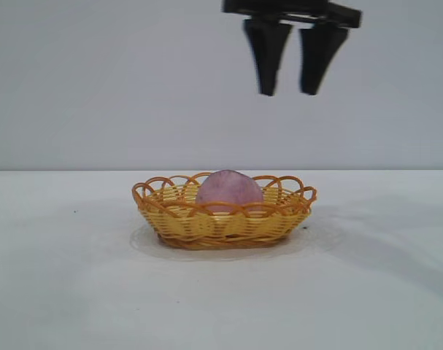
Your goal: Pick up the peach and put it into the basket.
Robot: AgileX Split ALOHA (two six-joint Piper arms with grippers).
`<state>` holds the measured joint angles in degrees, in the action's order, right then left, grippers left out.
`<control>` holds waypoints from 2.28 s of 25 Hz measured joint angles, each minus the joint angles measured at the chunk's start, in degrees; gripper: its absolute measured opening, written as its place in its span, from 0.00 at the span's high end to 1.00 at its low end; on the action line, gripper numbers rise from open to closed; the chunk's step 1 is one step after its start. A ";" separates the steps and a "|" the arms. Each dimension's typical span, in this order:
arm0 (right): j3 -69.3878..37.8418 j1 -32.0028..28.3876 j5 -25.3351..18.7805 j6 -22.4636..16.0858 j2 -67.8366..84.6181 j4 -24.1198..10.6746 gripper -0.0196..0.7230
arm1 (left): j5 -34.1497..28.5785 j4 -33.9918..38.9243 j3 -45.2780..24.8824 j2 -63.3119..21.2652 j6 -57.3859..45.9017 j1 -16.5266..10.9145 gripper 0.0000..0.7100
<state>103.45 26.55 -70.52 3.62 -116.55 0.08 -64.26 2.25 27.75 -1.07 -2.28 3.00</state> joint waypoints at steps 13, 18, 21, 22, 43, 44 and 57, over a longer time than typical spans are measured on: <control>0.00 -20.26 -0.04 0.00 0.49 1.99 0.43 | 0.00 0.00 0.00 0.00 0.00 0.00 0.30; 0.00 -22.66 -0.13 0.00 2.29 3.37 0.43 | 0.00 0.00 0.00 0.00 0.00 0.00 0.30; -0.61 -22.73 -0.28 0.00 6.19 3.37 0.43 | 0.00 0.00 0.00 0.00 0.00 0.00 0.30; -1.26 -22.73 -0.28 0.00 7.68 3.47 0.43 | 0.00 0.00 0.00 0.00 0.00 0.00 0.30; -40.12 -22.73 -1.07 0.00 56.98 2.40 0.43 | 0.00 0.00 0.00 0.00 0.00 0.00 0.30; -42.20 -22.73 -1.22 0.00 59.45 2.28 0.43 | 0.00 0.00 0.00 0.00 0.00 0.00 0.30; -65.92 -22.73 -1.94 -0.13 99.06 1.94 0.43 | 0.00 0.00 0.00 0.00 0.00 0.00 0.30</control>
<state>37.53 3.82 -72.46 3.49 -17.49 2.02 -64.26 2.25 27.75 -1.07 -2.28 3.00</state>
